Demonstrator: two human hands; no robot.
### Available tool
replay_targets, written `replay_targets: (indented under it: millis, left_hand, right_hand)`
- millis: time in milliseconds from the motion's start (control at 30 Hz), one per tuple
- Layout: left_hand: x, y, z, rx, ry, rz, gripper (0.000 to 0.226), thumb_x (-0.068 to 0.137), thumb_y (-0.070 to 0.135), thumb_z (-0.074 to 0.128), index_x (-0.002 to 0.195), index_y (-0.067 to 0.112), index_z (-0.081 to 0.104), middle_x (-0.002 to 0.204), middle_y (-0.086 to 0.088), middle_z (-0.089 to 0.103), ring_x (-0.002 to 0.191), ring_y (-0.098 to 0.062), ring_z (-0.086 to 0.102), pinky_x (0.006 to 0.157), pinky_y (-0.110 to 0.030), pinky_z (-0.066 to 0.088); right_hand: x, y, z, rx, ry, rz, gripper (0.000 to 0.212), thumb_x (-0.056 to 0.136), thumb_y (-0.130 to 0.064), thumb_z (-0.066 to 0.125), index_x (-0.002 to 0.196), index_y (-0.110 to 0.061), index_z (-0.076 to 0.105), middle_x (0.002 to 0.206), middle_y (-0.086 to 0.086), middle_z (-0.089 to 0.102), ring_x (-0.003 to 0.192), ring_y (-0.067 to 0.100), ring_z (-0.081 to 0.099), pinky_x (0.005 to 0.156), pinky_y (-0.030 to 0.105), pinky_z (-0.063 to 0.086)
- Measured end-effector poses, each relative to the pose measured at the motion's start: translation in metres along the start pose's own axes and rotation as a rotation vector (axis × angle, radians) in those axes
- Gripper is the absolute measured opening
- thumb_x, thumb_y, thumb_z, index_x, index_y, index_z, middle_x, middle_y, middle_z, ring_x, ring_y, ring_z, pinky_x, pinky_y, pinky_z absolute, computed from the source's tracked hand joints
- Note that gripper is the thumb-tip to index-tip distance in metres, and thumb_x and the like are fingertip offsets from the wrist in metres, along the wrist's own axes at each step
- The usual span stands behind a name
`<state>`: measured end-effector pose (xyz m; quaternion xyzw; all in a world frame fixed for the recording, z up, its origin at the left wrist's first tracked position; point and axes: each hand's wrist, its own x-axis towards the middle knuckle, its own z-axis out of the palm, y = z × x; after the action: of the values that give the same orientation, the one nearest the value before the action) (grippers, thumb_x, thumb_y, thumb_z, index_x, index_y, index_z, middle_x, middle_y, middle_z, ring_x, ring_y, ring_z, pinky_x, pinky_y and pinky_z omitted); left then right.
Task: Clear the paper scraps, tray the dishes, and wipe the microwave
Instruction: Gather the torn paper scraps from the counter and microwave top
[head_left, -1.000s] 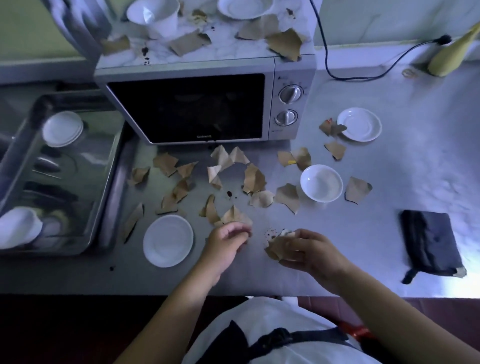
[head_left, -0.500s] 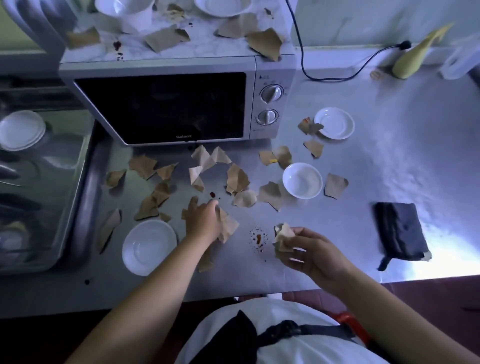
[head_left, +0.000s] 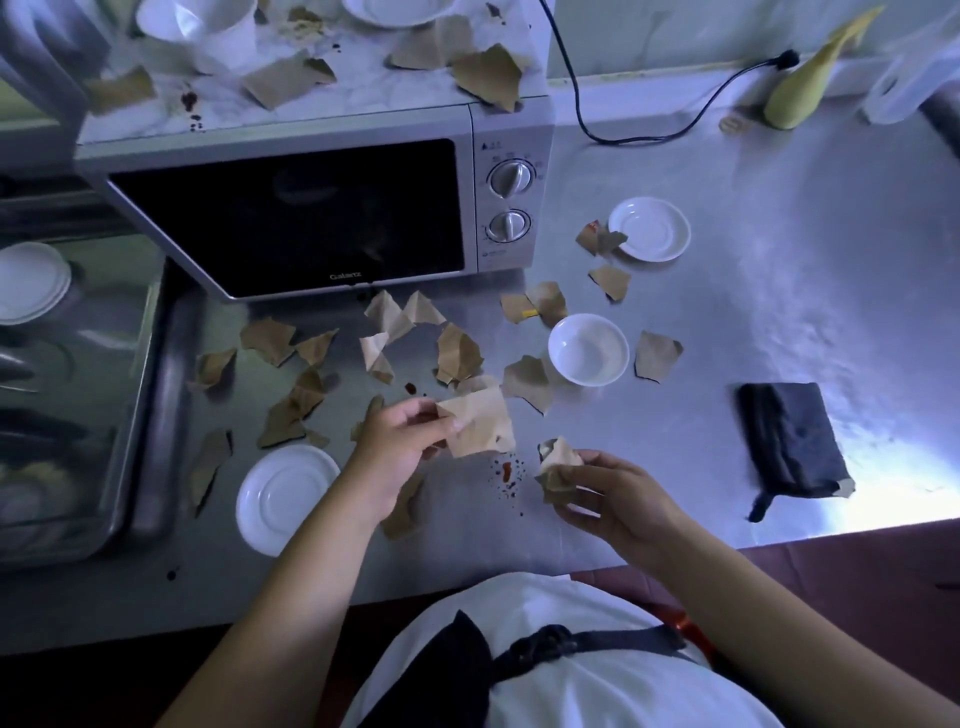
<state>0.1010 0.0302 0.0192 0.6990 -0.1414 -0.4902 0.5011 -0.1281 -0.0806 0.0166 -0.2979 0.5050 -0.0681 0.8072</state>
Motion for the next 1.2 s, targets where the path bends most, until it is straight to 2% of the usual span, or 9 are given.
replay_targets:
  millis: [67, 200, 300, 400, 533, 600, 733, 967, 1200]
  left_hand:
    - [-0.018, 0.006, 0.011, -0.156, -0.058, 0.010, 0.016, 0.083, 0.013, 0.077, 0.098, 0.016, 0.074, 0.089, -0.003, 0.075, 0.075, -0.011, 0.063, 0.063, -0.019, 0.049]
    - [-0.038, 0.001, 0.041, -0.098, 0.032, 0.097, 0.028, 0.083, 0.009, 0.077, 0.106, 0.024, 0.070, 0.079, 0.002, 0.074, 0.070, -0.007, 0.065, 0.063, -0.019, 0.050]
    - [-0.043, -0.008, 0.052, 0.012, 0.153, 0.140, 0.028, 0.082, 0.018, 0.077, 0.101, 0.037, 0.071, 0.079, 0.004, 0.073, 0.077, -0.016, 0.069, 0.076, -0.037, 0.057]
    - [-0.044, -0.015, 0.049, 0.107, 0.245, 0.172, 0.025, 0.074, 0.037, 0.075, 0.097, 0.044, 0.070, 0.077, 0.005, 0.071, 0.076, -0.019, 0.068, 0.079, -0.045, 0.056]
    - [-0.044, -0.022, 0.042, 0.238, 0.339, 0.197, 0.028, 0.070, 0.051, 0.068, 0.097, 0.045, 0.065, 0.078, 0.010, 0.070, 0.073, -0.012, 0.067, 0.075, -0.044, 0.055]
    - [-0.044, -0.025, 0.042, 0.274, 0.369, 0.199, 0.027, 0.069, 0.053, 0.066, 0.094, 0.044, 0.063, 0.077, 0.011, 0.069, 0.073, -0.012, 0.067, 0.074, -0.044, 0.055]
    - [-0.044, -0.032, 0.044, 0.279, 0.347, 0.206, 0.014, 0.077, 0.041, 0.069, 0.085, 0.031, 0.064, 0.073, 0.013, 0.067, 0.068, -0.008, 0.063, 0.067, -0.033, 0.050]
    - [-0.043, -0.035, 0.046, 0.250, 0.275, 0.167, 0.023, 0.083, 0.035, 0.072, 0.071, 0.021, 0.058, 0.060, 0.015, 0.056, 0.057, -0.001, 0.046, 0.060, -0.023, 0.039]
    - [-0.043, -0.037, 0.047, 0.171, 0.226, 0.170, 0.035, 0.086, 0.033, 0.072, 0.067, 0.019, 0.047, 0.057, 0.015, 0.043, 0.057, -0.006, 0.038, 0.061, -0.025, 0.034]
  right_hand:
    - [0.005, 0.001, 0.005, -0.002, -0.026, 0.011, 0.016, 0.087, -0.004, 0.066, 0.103, -0.008, 0.066, 0.103, 0.019, 0.075, 0.084, 0.025, 0.074, 0.072, 0.032, 0.058]
    - [0.013, 0.001, 0.018, 0.013, -0.099, 0.017, 0.010, 0.095, -0.003, 0.057, 0.099, -0.008, 0.065, 0.097, 0.017, 0.075, 0.084, 0.026, 0.075, 0.075, 0.033, 0.059]
    - [0.015, 0.000, 0.030, 0.044, -0.169, 0.018, 0.023, 0.098, 0.000, 0.046, 0.109, -0.002, 0.067, 0.099, 0.016, 0.074, 0.085, 0.026, 0.074, 0.074, 0.034, 0.060]
    - [0.013, -0.002, 0.038, 0.119, -0.259, 0.040, 0.029, 0.085, 0.003, 0.047, 0.101, -0.003, 0.071, 0.104, 0.019, 0.072, 0.090, 0.030, 0.072, 0.090, 0.041, 0.055]
    - [0.010, -0.007, 0.043, 0.203, -0.327, 0.101, 0.024, 0.075, -0.007, 0.051, 0.082, -0.002, 0.073, 0.102, 0.023, 0.069, 0.103, 0.039, 0.066, 0.097, 0.048, 0.051]
    - [0.010, -0.007, 0.045, 0.209, -0.301, 0.124, 0.017, 0.079, -0.013, 0.058, 0.087, -0.003, 0.069, 0.098, 0.021, 0.067, 0.100, 0.038, 0.066, 0.092, 0.048, 0.053]
    - [0.010, -0.006, 0.049, 0.166, -0.244, 0.121, 0.035, 0.079, -0.016, 0.067, 0.110, -0.002, 0.065, 0.098, 0.016, 0.068, 0.093, 0.032, 0.068, 0.090, 0.045, 0.054]
    - [0.015, -0.003, 0.047, 0.108, -0.187, 0.129, 0.023, 0.088, -0.006, 0.063, 0.111, -0.008, 0.064, 0.095, 0.012, 0.073, 0.086, 0.025, 0.071, 0.085, 0.039, 0.056]
    - [0.014, -0.002, 0.045, 0.207, -0.191, 0.181, 0.022, 0.080, -0.007, 0.068, 0.102, -0.004, 0.068, 0.100, 0.014, 0.073, 0.084, 0.024, 0.070, 0.086, 0.038, 0.051]
